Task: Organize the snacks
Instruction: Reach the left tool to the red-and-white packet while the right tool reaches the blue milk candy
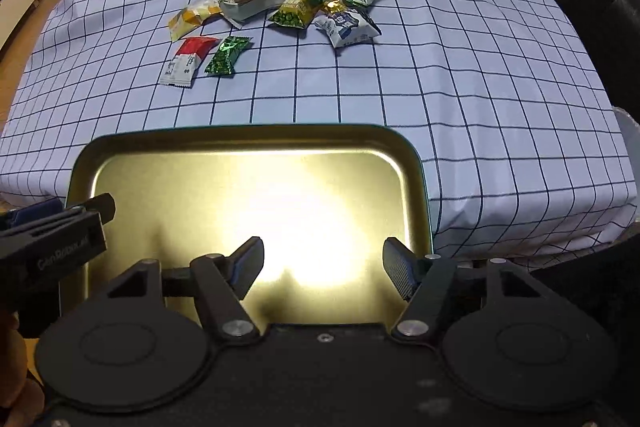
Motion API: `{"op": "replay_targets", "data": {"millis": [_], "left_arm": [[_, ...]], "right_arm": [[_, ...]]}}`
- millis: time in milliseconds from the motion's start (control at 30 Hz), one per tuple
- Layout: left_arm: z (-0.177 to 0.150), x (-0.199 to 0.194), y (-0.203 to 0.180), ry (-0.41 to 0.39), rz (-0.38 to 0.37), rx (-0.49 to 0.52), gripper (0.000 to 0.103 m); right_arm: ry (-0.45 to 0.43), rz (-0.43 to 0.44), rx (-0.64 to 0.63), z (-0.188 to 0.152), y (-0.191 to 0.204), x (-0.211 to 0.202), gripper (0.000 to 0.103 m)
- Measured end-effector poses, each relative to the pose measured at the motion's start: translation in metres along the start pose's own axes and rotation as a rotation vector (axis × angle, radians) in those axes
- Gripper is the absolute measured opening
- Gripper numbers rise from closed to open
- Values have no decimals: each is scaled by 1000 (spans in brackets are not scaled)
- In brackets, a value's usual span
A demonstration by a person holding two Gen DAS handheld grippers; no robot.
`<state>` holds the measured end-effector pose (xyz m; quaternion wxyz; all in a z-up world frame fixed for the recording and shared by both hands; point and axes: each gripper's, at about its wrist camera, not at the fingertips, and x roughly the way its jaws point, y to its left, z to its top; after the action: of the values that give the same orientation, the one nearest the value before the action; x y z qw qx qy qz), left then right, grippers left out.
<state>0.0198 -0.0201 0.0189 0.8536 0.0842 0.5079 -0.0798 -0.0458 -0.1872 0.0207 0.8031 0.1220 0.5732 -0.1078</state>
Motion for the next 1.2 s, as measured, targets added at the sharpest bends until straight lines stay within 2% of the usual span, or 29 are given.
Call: {"op": "replay_targets", "data": {"millis": [100,200,400,567,733,867,967,1033,1133,1200], "left_arm": [[20,-1,2,-11,-11,-11,57],[42,0,2,-27,2,-14,57],[92,8,-4,-33,-13,13,57],[136,22,-14,-23,-64,53,57],[165,46,-22,14,-81,65,57],[171,69,-25,47,-84,70,57],[168,87,-24,76,-93,76,56],[170,99,-24,128,-89,60,53],[174,109,-23,172,-119,38,53],[177,113,-21,189,-124,13,53]], "right_arm": [[0,-1,-14,26,-2,-8,66],[4,-4,23,55,-8,-13,65],[143,148,125,124,-28,6,66],[142,92,213,179,-40,22,67],[148,93,284,222,-54,46,67],[172,114,340,234,-65,68,67],[248,57,405,234,-73,93,66],[299,25,421,233,-77,108,59],[335,58,413,234,-78,122,54],[318,82,412,235,-77,125,55]]}}
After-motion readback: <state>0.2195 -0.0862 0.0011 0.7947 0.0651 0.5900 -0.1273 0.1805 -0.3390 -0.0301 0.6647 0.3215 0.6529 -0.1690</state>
